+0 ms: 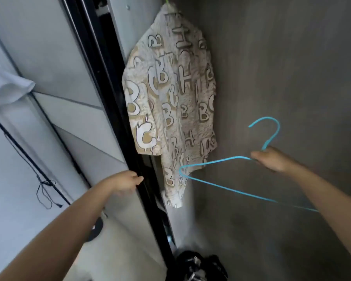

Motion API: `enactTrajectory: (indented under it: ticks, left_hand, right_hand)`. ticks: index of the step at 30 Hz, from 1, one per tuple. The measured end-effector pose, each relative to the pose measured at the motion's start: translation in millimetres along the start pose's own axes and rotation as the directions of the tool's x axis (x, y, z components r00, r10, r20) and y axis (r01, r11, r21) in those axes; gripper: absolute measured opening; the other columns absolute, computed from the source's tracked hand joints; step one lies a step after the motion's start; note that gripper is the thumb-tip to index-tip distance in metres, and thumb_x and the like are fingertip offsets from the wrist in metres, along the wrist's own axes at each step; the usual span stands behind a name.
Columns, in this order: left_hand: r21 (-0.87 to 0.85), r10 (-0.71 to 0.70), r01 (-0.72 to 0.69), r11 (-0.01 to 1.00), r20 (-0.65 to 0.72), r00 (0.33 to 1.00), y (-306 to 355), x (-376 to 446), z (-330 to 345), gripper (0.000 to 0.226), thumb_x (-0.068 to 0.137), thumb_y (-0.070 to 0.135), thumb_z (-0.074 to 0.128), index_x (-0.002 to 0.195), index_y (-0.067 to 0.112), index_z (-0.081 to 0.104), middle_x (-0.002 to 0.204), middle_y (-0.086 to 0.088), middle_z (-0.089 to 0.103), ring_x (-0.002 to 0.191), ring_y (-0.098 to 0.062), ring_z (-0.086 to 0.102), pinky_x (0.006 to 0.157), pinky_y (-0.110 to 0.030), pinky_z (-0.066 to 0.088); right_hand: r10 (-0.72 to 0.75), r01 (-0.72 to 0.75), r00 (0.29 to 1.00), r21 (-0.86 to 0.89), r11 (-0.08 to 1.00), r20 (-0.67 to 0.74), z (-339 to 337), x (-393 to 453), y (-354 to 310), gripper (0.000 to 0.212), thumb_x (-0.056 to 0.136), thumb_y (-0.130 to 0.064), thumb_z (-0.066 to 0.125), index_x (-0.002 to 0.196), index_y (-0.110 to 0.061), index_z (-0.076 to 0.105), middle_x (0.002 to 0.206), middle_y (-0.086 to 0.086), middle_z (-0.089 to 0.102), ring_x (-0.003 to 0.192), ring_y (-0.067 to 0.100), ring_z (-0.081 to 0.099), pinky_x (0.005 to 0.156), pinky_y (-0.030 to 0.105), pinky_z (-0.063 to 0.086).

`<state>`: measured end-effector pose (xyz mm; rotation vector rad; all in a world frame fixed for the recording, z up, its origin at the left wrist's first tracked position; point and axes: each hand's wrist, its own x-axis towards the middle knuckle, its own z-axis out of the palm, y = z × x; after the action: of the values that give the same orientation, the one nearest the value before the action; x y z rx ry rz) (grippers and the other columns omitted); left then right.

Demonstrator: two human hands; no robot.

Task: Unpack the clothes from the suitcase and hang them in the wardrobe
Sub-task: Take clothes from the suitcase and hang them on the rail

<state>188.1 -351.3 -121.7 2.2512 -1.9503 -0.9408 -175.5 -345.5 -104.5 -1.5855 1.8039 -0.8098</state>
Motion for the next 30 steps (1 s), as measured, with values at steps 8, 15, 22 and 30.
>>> enactTrajectory:
  ticks: [8, 15, 22, 30]
  left_hand:
    - [0.157, -0.074, 0.064, 0.986, 0.06, 0.995, -39.1, -9.9, 81.9, 0.04, 0.1, 0.023, 0.035, 0.118, -0.01, 0.05, 0.128, -0.022, 0.051, 0.119, -0.03, 0.049, 0.091, -0.028, 0.039]
    - [0.156, -0.247, 0.218, 0.963, 0.203, 0.947, -129.5, -12.9, 198.8, 0.038, 0.098, 0.029, 0.039, 0.12, 0.001, 0.053, 0.127, -0.017, 0.055, 0.118, -0.028, 0.051, 0.091, -0.024, 0.039]
    - [0.13, -0.332, 0.305, 0.943, 0.401, 0.854, -221.8, 2.8, 341.1, 0.037, 0.098, 0.025, 0.036, 0.12, 0.0, 0.051, 0.128, -0.016, 0.054, 0.119, -0.029, 0.049, 0.092, -0.027, 0.039]
    - [0.028, -0.423, 0.467, 0.884, 0.477, 0.77, -330.0, 38.0, 551.4, 0.032, 0.096, 0.016, 0.035, 0.114, -0.004, 0.053, 0.121, -0.022, 0.057, 0.113, -0.032, 0.053, 0.086, -0.029, 0.041]
  right_hand:
    - [-0.003, 0.046, 0.945, -0.125, 0.991, 0.327, 108.8, 1.2, 14.9, 0.045, 0.095, -0.015, 0.04, 0.05, -0.013, 0.036, 0.048, 0.002, 0.039, 0.056, 0.017, 0.04, 0.049, 0.02, 0.029]
    - [0.183, -0.11, 0.827, -0.168, 0.98, 0.532, 228.7, -35.4, 101.9, 0.053, 0.091, -0.032, 0.048, 0.043, -0.013, 0.038, 0.026, -0.006, 0.037, 0.031, 0.005, 0.039, 0.046, 0.021, 0.028]
    - [0.49, -0.324, 0.751, -0.4, 0.857, 0.442, 346.6, -94.8, 220.4, 0.032, 0.09, -0.027, 0.039, 0.066, -0.01, 0.052, 0.081, 0.017, 0.056, 0.081, 0.021, 0.053, 0.057, 0.028, 0.036]
    - [0.631, -0.306, 0.604, -0.589, 0.748, 0.487, 505.7, -162.6, 404.5, 0.016, 0.084, -0.002, 0.047, 0.08, -0.017, 0.051, 0.096, 0.018, 0.057, 0.09, 0.03, 0.056, 0.076, 0.031, 0.043]
